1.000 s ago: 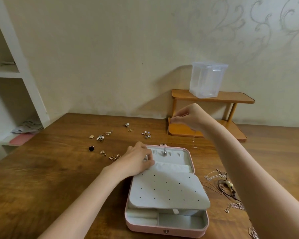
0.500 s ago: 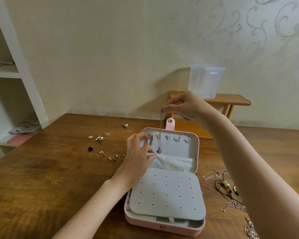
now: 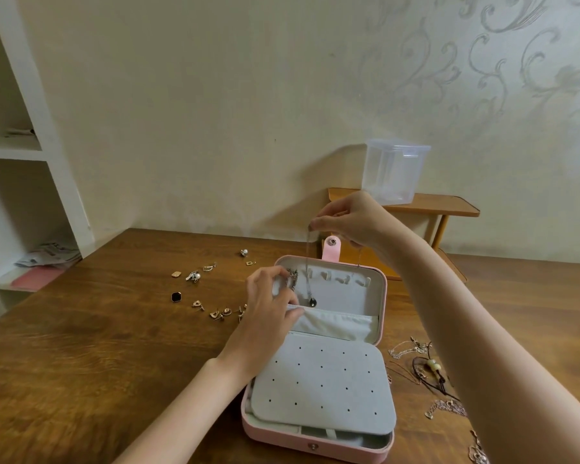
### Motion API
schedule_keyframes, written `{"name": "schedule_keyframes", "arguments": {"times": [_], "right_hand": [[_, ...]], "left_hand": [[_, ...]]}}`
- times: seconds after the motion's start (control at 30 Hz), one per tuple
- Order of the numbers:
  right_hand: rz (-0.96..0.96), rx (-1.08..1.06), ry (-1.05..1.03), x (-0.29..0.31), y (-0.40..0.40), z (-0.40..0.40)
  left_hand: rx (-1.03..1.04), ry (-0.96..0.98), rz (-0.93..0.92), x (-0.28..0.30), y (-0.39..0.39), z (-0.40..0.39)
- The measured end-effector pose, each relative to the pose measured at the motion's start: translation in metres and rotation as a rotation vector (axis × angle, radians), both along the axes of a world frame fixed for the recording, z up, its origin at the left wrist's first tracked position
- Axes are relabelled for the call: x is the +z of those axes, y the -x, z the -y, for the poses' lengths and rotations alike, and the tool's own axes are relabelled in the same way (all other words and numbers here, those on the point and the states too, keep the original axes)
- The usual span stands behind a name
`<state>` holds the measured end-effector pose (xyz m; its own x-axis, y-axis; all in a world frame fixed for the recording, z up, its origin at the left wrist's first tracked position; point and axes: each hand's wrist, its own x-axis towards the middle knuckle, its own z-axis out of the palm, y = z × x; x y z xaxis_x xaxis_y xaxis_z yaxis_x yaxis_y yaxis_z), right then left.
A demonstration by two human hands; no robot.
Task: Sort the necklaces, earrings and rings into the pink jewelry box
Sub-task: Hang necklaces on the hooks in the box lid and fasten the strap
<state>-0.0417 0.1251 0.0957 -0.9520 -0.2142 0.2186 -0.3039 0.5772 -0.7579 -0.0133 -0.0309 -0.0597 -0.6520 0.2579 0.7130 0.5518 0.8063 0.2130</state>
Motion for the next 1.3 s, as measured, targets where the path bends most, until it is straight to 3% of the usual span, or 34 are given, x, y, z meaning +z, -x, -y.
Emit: {"name": "schedule_keyframes", "arguments": {"times": [0.2, 0.3, 0.4, 0.53, 0.63, 0.77, 0.97, 1.3], "right_hand": [[-0.020, 0.016, -0.071, -0.020, -0.002, 0.010], [-0.048, -0.009, -0.061, -0.027, -0.002, 0.011], [-0.046, 0.010, -0.110, -0.035, -0.005, 0.009], [-0.049, 0.025, -0.150, -0.044, -0.009, 0.006], [-0.077, 0.023, -0.173, -0.047, -0.010, 0.005], [-0.111, 0.031, -0.174, -0.048, -0.010, 0.005], [-0.212, -0.013, -0.207, -0.050, -0.012, 0.002], [-0.311, -0.249, -0.483, -0.069, -0.020, -0.002]], "left_hand": [[-0.006, 0.002, -0.016, 0.003, -0.004, -0.001], [-0.043, -0.074, 0.115, 0.005, -0.006, -0.001], [-0.067, -0.220, 0.292, 0.008, -0.007, 0.000], [-0.030, -0.561, 0.278, 0.016, -0.002, -0.004], [0.007, -0.717, 0.386, 0.027, 0.004, -0.008], [-0.028, -0.738, 0.560, 0.038, 0.013, -0.010], [-0.185, -0.765, 0.610, 0.040, 0.015, -0.004], [-0.227, -0.727, 0.586, 0.042, 0.017, -0.005]]}}
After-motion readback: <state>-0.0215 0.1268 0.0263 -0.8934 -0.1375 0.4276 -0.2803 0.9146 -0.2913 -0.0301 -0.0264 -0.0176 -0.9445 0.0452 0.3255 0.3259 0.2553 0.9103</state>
